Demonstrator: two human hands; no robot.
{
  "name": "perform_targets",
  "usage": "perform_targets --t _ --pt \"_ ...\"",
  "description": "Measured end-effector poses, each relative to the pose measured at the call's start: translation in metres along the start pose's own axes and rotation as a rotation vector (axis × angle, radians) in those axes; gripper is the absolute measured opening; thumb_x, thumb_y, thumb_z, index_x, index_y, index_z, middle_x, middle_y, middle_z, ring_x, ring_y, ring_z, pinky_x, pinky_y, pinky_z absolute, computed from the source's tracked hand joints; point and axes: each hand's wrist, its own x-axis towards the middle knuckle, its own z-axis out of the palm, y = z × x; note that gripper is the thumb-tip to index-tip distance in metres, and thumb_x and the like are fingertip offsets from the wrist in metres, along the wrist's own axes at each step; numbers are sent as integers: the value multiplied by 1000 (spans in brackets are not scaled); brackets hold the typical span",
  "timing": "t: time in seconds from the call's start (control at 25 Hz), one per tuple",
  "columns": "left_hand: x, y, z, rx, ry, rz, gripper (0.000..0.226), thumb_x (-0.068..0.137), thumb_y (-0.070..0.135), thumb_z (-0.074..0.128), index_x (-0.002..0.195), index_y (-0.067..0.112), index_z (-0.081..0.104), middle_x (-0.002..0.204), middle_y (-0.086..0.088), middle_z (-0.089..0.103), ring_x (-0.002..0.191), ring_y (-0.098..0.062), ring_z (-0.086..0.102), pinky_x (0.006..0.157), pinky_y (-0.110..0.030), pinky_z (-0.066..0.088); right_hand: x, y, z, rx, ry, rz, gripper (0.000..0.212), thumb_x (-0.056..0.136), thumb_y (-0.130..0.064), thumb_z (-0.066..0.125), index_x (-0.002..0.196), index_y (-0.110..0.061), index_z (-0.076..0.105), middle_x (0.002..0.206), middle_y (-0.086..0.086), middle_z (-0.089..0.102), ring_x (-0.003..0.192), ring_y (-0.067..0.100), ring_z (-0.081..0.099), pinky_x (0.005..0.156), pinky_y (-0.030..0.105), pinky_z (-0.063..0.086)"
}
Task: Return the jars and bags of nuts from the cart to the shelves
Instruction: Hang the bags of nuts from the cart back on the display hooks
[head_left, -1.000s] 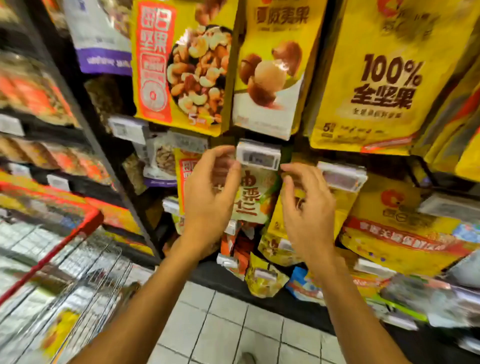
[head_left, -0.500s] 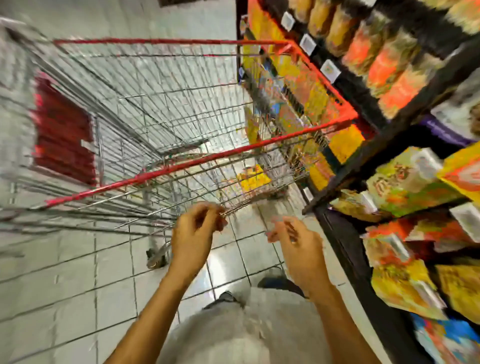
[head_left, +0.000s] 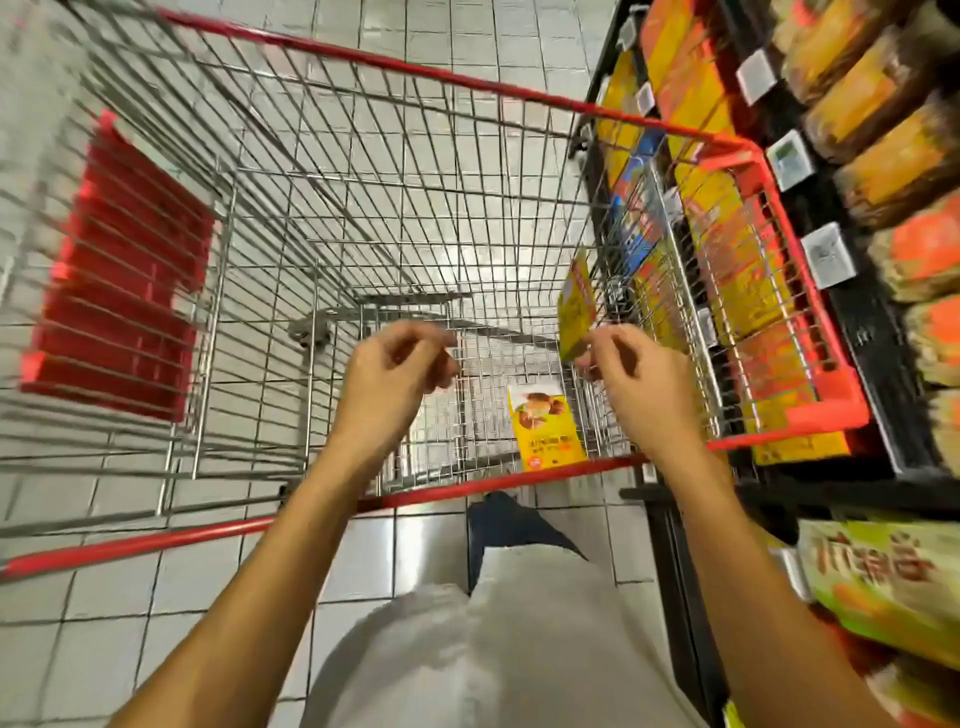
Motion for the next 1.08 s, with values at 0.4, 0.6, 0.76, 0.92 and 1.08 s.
perform_targets --t 0.4,0.6,0.76,0.92,1.08 --pt "191 -170 97 669 -317 -462 27 99 20 41 78 12 57 81 -12 64 73 -25 62 72 -32 51 223 188 60 -145 11 607 34 95 -27 52 107 5 54 114 28 59 99 31 57 74 34 39" --pt "175 -284 118 1209 -731 -236 43 99 13 35 142 11 34 142 -14 43 123 -32 48 101 -42 41 245 248 113 -29 218 614 58 90 -28 61 134 3 39 132 23 49 118 31 50 84 27 35" --pt "177 -330 143 1087 -1030 266 40 77 16 55 111 28 69 115 6 69 109 -14 64 91 -31 52 264 285 138 234 346 604 56 85 -28 66 132 -6 45 127 11 57 102 14 58 83 12 45" --pt "190 -346 167 875 -1072 304 36 73 21 43 81 32 77 92 13 74 90 -8 70 81 -27 56 271 299 142 35 461 533 27 89 -31 62 74 -9 67 48 -7 61 44 -5 48 42 5 31" --pt "190 -308 182 508 -744 -58 27 94 8 49 113 13 67 109 2 66 94 -9 63 84 -17 50 269 281 126 -117 324 574 31 93 -24 55 86 3 68 65 14 57 63 21 45 55 28 29"
